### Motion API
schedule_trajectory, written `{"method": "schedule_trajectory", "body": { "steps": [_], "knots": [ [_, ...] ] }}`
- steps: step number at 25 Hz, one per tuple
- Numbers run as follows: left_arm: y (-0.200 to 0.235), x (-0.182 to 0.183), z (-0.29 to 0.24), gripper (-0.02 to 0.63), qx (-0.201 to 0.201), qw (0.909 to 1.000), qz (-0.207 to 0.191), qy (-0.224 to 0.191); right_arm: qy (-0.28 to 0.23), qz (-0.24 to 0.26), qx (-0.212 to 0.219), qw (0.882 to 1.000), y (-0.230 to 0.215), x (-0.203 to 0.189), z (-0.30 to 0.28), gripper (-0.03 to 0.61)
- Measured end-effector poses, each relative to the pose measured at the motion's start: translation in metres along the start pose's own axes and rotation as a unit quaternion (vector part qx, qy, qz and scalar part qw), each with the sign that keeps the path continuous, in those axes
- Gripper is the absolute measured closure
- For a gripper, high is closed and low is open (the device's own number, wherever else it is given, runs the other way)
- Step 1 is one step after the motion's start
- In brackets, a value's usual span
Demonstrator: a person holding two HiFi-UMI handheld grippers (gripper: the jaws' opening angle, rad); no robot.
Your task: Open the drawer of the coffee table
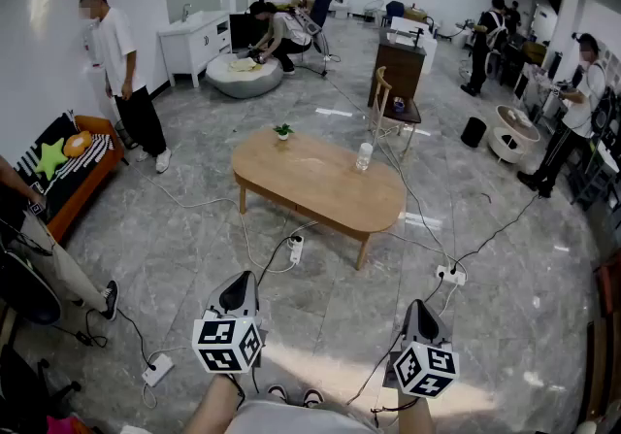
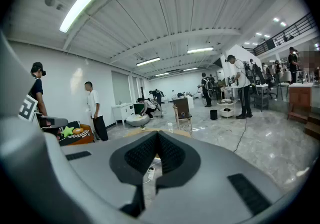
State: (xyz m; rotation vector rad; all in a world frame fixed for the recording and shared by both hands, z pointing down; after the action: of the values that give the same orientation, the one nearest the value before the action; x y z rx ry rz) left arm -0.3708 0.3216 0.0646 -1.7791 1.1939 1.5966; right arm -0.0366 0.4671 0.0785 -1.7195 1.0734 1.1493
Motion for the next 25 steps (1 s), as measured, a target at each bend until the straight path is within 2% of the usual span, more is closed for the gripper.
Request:
{"method": "schedule_trajectory", "body": {
  "steps": [10,15,22,23,24,25],
  "knots": [
    [0.003,0.003,-0.004,0.620,0.005,1.0000,0.002,-0.003,0.002,0.023,0.012,1.000,0.008,0.005,-0.007,0.578],
    [0.006,0.002,-0.004,0.620,0.006,1.0000,0.002,-0.004,-0.013,-0.025,0.035,0.999,0.009,0.002,-0.011,0.577],
    [0.004,0.005,-0.006,0.620,0.011,0.9999,0.001,-0.011,-0.006,-0.026,0.051,0.998,0.007,0.004,-0.017,0.577],
    [0.004,0.005,-0.006,0.620,0.012,0.9999,0.000,-0.012,-0.007,-0.024,0.054,0.998,0.008,0.004,-0.017,0.572],
    [0.005,0.005,-0.006,0.620,0.012,0.9998,0.001,-0.012,-0.007,-0.021,0.057,0.998,0.009,0.004,-0.018,0.524],
    [0.005,0.004,-0.005,0.620,0.013,0.9998,0.001,-0.013,-0.008,-0.018,0.058,0.998,0.010,0.004,-0.018,0.506]
  ]
}}
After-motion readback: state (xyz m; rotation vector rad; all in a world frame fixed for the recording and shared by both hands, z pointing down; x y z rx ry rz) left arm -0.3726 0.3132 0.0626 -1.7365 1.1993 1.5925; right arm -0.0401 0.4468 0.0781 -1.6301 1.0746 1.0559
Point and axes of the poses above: the fingertips, and each gripper's own axes: z backward along the fingers, y to its left, x out of its top, the point moved 9 cm from there along z, backward along the fingers, and after that the axes turned 4 degrees about -x, right-handed, at the moved point
